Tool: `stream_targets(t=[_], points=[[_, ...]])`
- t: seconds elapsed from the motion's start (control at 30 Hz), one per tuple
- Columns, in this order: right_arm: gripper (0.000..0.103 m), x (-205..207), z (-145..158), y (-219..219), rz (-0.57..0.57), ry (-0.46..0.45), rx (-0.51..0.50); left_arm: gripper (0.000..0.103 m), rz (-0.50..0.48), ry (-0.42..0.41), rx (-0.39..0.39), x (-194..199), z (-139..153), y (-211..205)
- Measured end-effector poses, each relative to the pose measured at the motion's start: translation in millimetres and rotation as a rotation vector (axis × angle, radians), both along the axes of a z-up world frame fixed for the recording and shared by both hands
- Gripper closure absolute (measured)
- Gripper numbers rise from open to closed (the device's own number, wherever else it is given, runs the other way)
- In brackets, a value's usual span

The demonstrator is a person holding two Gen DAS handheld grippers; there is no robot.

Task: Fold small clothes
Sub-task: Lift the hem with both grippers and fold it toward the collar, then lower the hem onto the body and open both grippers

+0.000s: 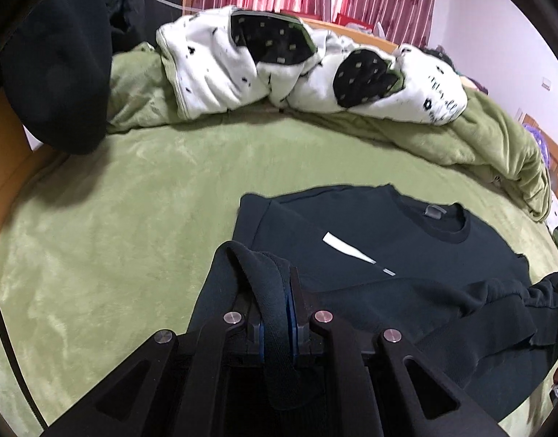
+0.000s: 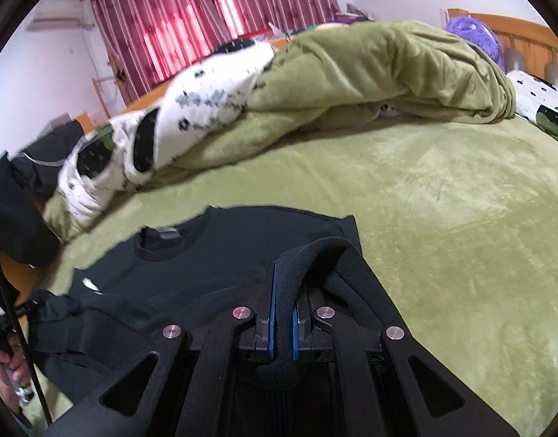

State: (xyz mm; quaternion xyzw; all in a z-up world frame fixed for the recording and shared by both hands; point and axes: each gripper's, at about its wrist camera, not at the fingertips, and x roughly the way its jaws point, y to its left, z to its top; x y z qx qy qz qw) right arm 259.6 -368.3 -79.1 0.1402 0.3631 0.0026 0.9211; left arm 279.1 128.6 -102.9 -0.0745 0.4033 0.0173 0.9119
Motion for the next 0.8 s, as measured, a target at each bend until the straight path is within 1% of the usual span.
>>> stream_targets(t=[0.13, 0.27, 0.33, 0.4, 0.43, 0.47, 0.5, 0.53, 0.57, 0.6, 0.7, 0.8], points=[[0.097, 13.4, -22.5, 1.6, -0.013, 0.05, -0.018, 0.091, 0.0, 0.013, 0.002, 2.6, -10.4, 1.6], [0.095, 18.8, -39.4, 9.4, -0.017, 0.102, -0.094, 0.089, 0.009, 0.022, 0.009, 3.9, -15.1, 1.1], [0.095, 17.2, -39.6, 11.3, -0.012, 0.104, -0.115, 0.083, 0.024, 0.038, 0.021, 3.1, -16.2, -0.7], [0.089, 13.0, -36.9, 10.3, -0.014, 0.1, -0.112, 0.072, 0.023, 0.039, 0.022, 0.8, -15.5, -2.9], [0.087, 10.3, -34.5, 9.6, -0.02, 0.098, -0.111, 0.068, 0.023, 0.037, 0.024, -1.2, -14.4, -4.2], [0.083, 7.4, -31.7, 9.3, -0.025, 0.097, -0.113, 0.063, 0.024, 0.031, 0.03, -3.8, -12.2, -5.9], [0.081, 4.3, -28.0, 10.1, -0.032, 0.096, -0.123, 0.058, 0.019, 0.024, 0.034, -7.0, -8.7, -7.8], [0.079, 1.5, -23.5, 11.7, -0.034, 0.093, -0.136, 0.055, 0.005, 0.021, 0.033, -10.2, -4.9, -9.9], [0.079, -1.9, -18.2, 14.2, -0.032, 0.086, -0.147, 0.046, -0.005, 0.018, 0.031, -11.9, -2.7, -11.0], [0.078, -5.2, -12.4, 17.3, -0.032, 0.078, -0.157, 0.041, -0.024, 0.007, 0.026, -16.2, 1.8, -13.3], [0.071, -18.2, 6.2, 26.1, -0.045, 0.041, -0.168, 0.04, -0.056, -0.02, 0.044, -29.2, 12.2, -21.1], [0.071, -37.3, 20.7, 36.6, -0.054, 0.005, -0.147, 0.04, -0.081, -0.036, 0.052, -42.6, 17.9, -25.8]])
